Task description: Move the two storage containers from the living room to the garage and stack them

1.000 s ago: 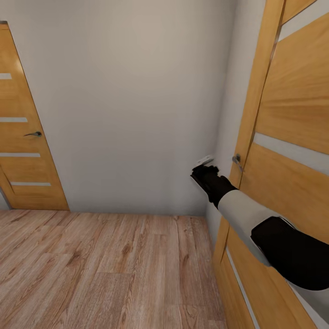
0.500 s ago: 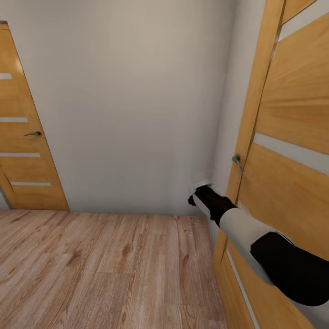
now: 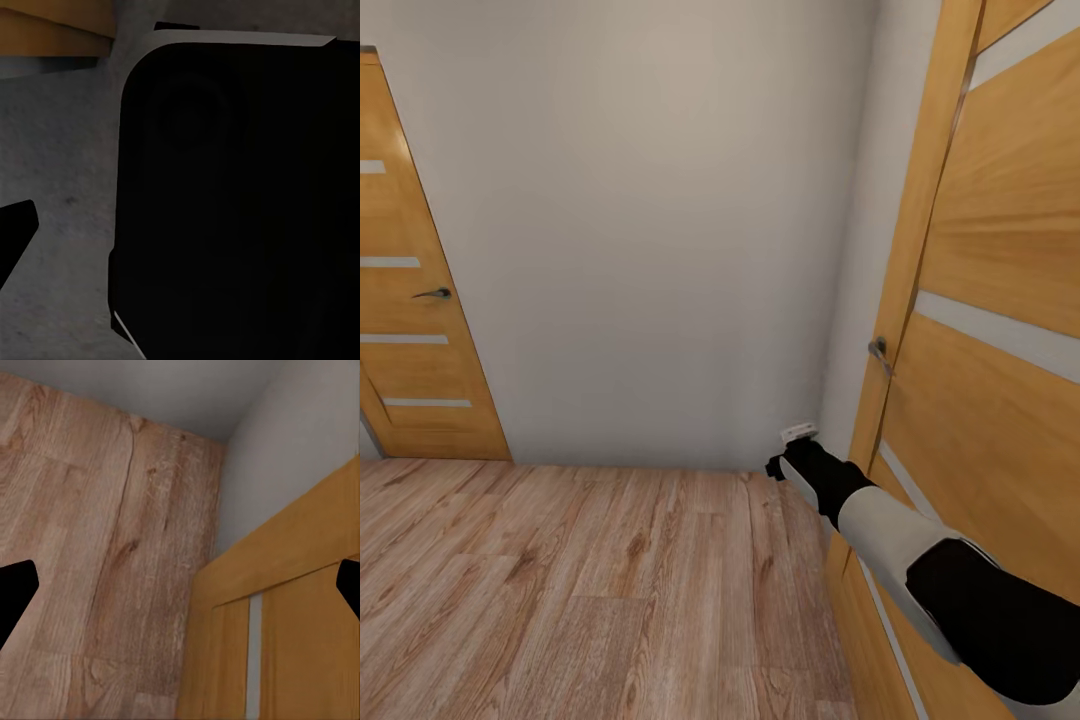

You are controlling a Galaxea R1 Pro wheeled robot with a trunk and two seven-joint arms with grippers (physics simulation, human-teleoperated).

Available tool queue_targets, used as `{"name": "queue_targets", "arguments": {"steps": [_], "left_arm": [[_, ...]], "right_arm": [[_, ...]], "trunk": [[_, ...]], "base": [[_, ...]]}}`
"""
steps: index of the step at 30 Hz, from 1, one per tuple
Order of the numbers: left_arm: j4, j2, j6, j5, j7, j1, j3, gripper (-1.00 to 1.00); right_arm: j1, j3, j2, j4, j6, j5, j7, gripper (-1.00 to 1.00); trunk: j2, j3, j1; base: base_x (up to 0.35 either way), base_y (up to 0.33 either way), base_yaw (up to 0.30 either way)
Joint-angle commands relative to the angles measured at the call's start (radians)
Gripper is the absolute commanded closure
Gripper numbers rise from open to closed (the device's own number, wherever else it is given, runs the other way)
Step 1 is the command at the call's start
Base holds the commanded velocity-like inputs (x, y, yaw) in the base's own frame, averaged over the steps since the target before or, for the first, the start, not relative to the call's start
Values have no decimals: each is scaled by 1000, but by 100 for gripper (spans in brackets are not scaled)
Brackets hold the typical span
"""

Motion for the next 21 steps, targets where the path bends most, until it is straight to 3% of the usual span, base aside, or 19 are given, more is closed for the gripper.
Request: {"name": "queue_targets", "arguments": {"steps": [1,6,11,13,18,21], "left_arm": [[0,0,-2,10,0,0,-1,-100],[0,0,-2,10,0,0,0,-100],[0,0,-2,11,0,0,0,-100],[0,0,-2,11,0,0,1,-100],[0,0,-3,13,0,0,4,-100],[0,0,-3,13,0,0,4,-100]], "right_arm": [[0,7,0,-1,4,-11,-3,-100],[2,7,-2,0,3,-11,14,-100],[42,8,-6,0,-10,-10,19,-100],[128,8,-10,1,-44,-10,21,-100],[259,8,-13,61,-133,-7,24,-100],[296,8,-13,132,-196,-7,25,-100]], "trunk": [[-1,-1,0],[-1,-1,0],[-1,-1,0],[-1,-1,0],[-1,-1,0],[-1,-1,0]], "base": [[0,0,0],[0,0,0],[0,0,0],[0,0,0],[0,0,0],[0,0,0]]}}
